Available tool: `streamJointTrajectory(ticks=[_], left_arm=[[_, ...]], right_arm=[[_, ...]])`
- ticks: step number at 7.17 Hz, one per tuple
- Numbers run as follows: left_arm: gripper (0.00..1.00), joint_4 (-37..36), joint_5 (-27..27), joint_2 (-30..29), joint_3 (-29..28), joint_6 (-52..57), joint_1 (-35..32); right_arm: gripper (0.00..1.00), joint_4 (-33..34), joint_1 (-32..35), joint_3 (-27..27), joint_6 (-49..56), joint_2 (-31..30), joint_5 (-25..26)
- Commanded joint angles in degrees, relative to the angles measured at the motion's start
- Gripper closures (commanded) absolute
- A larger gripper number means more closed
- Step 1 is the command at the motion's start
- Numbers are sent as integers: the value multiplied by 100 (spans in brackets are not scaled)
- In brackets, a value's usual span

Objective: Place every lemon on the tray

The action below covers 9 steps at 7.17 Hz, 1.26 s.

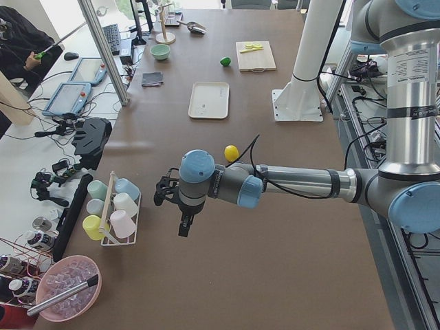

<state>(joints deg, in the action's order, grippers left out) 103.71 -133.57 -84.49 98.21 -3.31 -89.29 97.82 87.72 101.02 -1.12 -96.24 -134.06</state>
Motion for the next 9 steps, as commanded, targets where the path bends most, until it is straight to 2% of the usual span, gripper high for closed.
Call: streamJointTrajectory(ticks=[1,7,8,9], left_arm=[[2,9,-2,-41,-4,-3,9],[2,202,-20,-111,189,32,35],[2,428,-150,-111,259,58,96],[2,953,-517,-146,155,15,175]], right_arm=[[0,0,0,41,-3,9,-6],[0,-9,0,85,-12,211,-15],[0,-9,0,111,-12,229,-15],[0,-9,0,224,-29,299,-33]])
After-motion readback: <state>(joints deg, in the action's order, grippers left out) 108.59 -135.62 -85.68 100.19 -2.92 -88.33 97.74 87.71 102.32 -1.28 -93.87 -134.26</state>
